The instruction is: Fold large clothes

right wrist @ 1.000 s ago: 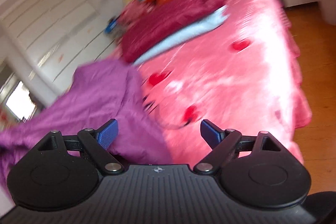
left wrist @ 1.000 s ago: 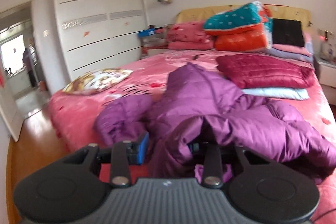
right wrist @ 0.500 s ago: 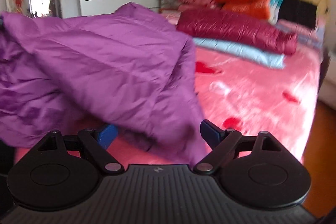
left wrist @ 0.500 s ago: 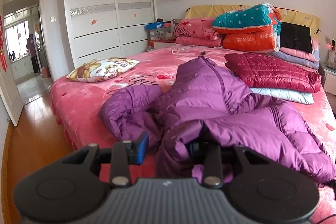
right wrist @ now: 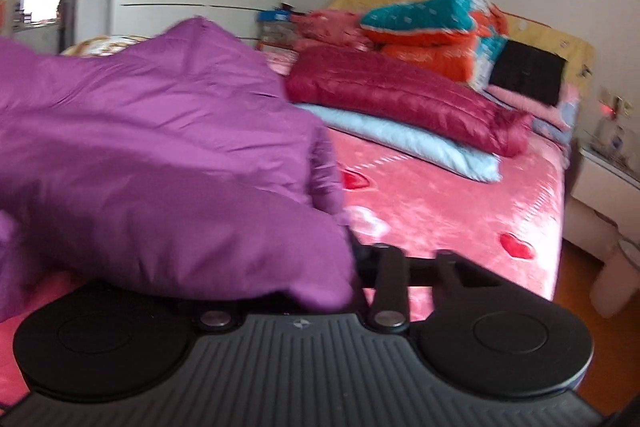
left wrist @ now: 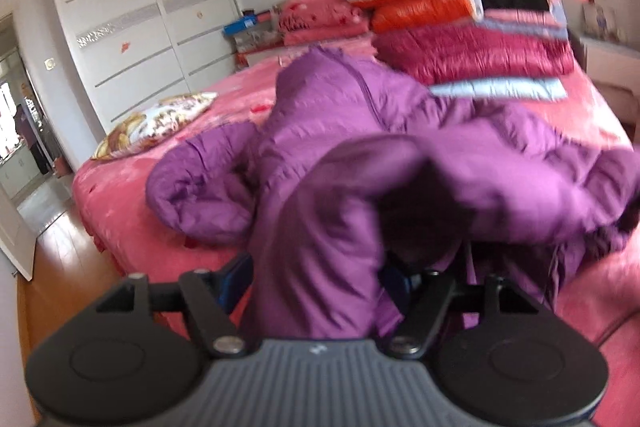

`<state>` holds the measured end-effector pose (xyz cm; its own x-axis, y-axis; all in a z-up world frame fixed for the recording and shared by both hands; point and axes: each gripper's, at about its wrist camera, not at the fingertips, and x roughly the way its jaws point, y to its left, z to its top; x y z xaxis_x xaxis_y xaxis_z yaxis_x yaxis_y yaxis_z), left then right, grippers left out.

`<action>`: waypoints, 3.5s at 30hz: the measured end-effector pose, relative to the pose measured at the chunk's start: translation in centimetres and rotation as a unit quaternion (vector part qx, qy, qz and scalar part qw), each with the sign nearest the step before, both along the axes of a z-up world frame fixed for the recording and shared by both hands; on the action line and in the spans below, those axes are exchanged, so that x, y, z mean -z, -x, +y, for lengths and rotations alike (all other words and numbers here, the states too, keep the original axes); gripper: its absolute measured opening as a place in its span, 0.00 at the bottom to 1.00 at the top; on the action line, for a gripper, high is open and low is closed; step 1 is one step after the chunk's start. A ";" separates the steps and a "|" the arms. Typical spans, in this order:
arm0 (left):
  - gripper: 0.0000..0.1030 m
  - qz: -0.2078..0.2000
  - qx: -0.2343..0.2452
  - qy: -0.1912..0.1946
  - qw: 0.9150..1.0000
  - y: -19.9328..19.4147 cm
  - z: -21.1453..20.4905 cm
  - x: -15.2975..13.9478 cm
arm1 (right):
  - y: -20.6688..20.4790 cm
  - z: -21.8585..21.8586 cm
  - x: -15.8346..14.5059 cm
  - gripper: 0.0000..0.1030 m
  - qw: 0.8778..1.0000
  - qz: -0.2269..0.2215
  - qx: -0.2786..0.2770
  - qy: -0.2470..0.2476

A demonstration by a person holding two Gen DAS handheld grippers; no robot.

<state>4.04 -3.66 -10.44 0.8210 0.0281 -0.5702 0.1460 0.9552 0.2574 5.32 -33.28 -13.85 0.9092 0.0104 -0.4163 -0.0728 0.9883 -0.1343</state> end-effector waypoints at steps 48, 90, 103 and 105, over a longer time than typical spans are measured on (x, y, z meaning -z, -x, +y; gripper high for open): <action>0.73 -0.024 0.220 0.067 0.973 13.5 -4.2 -7.2 | 13.4 -13.1 -8.7 0.97 0.983 0.063 0.110 0.131; 0.80 0.055 0.100 0.066 0.991 -3.9 -12.1 12.7 | -16.6 0.2 6.8 1.00 0.988 0.142 0.004 -0.060; 0.87 0.016 0.101 0.199 0.975 -5.7 -11.0 1.7 | -11.4 -5.4 0.6 1.00 0.976 0.117 0.023 -0.181; 0.89 0.000 0.116 0.201 0.973 -6.9 -12.0 0.9 | -11.4 -6.7 -0.7 1.00 0.972 0.102 0.035 -0.206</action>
<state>10.97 -15.71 -11.31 0.7791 -0.3830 -0.4962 0.3691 0.9202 -0.1308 16.74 -40.00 -13.17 0.8126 0.1563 -0.5615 0.0128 0.9584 0.2853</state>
